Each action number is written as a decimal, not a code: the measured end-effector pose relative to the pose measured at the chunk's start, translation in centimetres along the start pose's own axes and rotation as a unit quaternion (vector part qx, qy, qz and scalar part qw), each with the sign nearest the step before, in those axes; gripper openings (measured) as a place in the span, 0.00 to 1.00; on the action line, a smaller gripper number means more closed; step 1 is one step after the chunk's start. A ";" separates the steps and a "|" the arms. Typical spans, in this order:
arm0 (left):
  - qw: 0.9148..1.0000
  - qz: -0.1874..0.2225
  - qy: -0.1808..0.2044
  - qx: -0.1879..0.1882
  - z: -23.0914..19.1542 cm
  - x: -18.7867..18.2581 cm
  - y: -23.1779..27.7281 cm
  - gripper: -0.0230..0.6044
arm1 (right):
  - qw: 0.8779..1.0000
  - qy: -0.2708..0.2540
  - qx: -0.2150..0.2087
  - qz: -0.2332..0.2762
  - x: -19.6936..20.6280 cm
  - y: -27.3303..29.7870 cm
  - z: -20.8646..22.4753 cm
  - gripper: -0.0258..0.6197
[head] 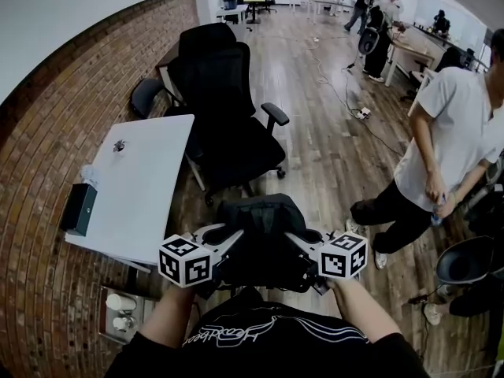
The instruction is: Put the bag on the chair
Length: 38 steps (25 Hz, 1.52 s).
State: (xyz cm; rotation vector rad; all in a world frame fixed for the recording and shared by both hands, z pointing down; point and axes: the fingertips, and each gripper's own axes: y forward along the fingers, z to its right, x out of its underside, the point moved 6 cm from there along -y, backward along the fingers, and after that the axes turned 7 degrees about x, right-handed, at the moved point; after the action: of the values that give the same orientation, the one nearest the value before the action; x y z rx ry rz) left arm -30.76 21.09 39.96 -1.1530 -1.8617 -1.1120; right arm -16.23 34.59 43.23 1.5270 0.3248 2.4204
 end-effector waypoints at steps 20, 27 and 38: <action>0.999 -0.022 -0.044 0.019 -18.1 -7.7 11.0 0.19 | 0.999 0.038 0.024 -0.027 -8.2 14.7 14.1 0.09; 0.997 -0.024 -0.068 0.018 -27.3 -11.6 15.1 0.19 | 0.997 0.043 0.030 -0.055 -12.7 22.7 19.8 0.09; 0.996 -0.020 -0.085 -0.006 -36.4 -15.3 17.9 0.19 | 0.997 0.018 0.018 -0.080 -17.4 31.6 25.1 0.09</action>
State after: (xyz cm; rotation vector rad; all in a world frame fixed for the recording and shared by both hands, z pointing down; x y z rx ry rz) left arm -4.68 -12.83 47.36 -1.2555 -2.0170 -1.0774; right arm 10.54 0.23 49.34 1.4149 0.4808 2.3326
